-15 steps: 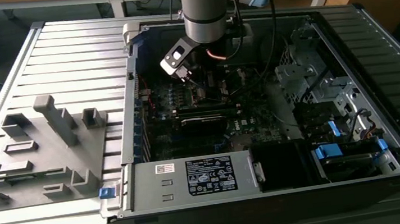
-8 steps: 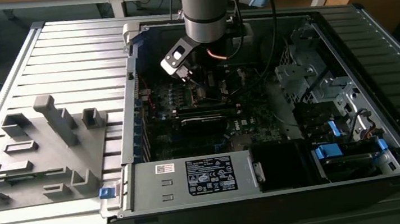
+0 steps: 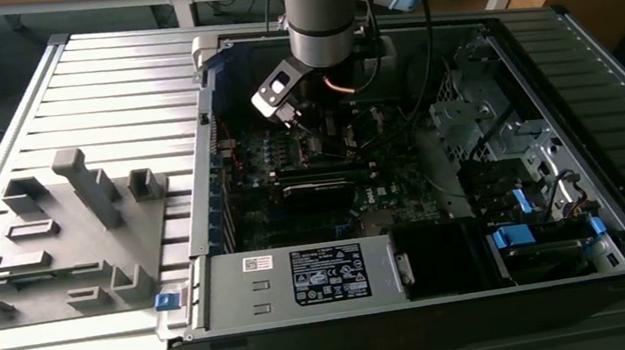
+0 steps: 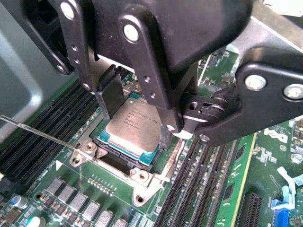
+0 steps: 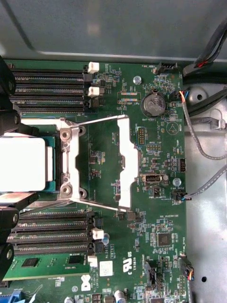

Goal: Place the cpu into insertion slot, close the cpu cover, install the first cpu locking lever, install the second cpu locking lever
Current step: 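Place the cpu into insertion slot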

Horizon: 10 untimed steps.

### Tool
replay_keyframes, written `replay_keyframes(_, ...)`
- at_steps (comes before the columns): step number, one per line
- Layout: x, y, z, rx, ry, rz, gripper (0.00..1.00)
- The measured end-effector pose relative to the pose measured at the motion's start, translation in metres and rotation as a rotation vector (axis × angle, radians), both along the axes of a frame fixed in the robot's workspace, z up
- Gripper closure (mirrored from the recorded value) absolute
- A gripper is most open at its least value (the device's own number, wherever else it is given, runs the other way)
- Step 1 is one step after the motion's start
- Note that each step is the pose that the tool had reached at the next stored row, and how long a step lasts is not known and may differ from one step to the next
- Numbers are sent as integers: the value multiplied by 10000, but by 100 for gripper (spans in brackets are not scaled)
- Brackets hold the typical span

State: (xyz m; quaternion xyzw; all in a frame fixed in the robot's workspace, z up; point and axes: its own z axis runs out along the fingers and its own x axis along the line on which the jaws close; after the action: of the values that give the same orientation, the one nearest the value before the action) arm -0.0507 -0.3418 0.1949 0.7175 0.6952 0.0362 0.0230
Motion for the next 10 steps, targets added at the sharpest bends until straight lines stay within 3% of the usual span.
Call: replay_keyframes(10, 0, -1, -16, -5, 3, 1, 46)
